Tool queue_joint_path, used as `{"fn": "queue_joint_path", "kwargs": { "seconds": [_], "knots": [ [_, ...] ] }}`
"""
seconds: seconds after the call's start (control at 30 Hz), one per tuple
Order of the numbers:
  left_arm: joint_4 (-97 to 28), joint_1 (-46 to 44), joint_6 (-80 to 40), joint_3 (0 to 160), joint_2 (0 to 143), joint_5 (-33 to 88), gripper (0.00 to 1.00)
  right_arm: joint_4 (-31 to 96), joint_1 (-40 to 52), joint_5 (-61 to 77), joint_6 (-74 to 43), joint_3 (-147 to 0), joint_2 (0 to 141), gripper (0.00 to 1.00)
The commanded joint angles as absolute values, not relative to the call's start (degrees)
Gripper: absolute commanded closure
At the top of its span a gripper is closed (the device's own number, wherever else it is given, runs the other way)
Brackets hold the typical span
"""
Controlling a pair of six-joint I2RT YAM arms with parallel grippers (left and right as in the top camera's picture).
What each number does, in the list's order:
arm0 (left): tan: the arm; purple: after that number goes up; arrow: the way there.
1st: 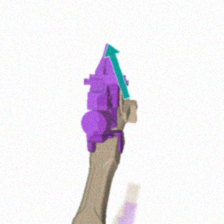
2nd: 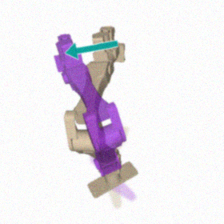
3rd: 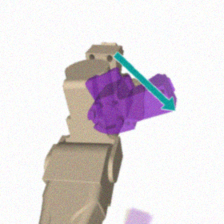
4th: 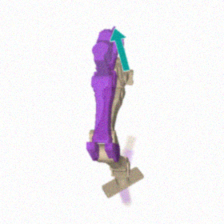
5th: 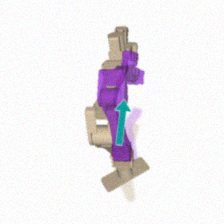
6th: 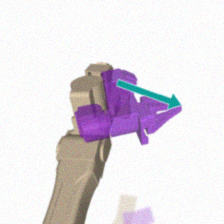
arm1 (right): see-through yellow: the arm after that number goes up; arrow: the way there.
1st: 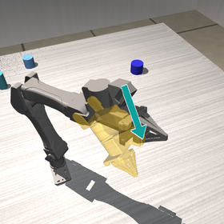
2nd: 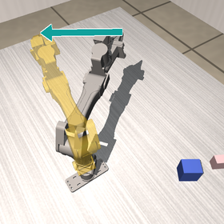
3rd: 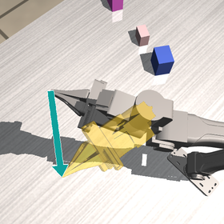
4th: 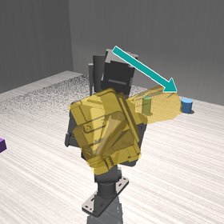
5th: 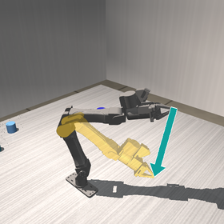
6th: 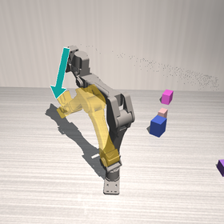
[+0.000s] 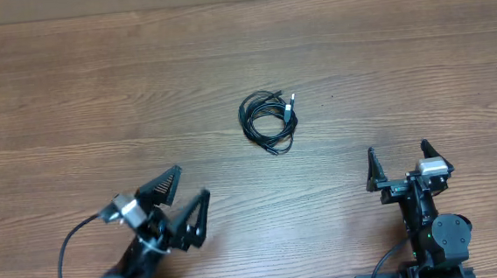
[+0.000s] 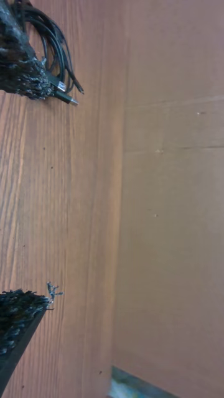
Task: Untangle cables
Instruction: 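Move the left gripper forward over the black cable coil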
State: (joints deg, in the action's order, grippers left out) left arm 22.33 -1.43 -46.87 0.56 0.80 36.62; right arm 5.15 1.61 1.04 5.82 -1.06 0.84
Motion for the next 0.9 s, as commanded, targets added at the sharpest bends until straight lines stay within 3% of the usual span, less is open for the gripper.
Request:
{"fn": "queue_joint_path", "kwargs": {
  "seconds": [0.0, 0.17, 0.3, 0.87],
  "knots": [
    [25.8, -1.5, -43.7, 2.0, 0.3, 39.9, 0.0, 4.8, 1.9, 0.5, 5.9, -0.5, 0.2, 0.0],
    [21.9, -1.5, -35.3, 11.6, 0.5, 28.8, 0.0, 4.8, 1.9, 0.5, 5.9, -0.5, 0.2, 0.0],
    [15.4, -1.5, -26.2, 22.6, 3.4, 27.9, 0.0, 4.8, 1.9, 0.5, 5.9, -0.5, 0.2, 0.0],
    [-50.9, -1.5, -11.1, 76.8, 40.0, 31.6, 0.0, 4.8, 1.9, 0.5, 5.9, -0.5, 0.2, 0.0]
  ]
}}
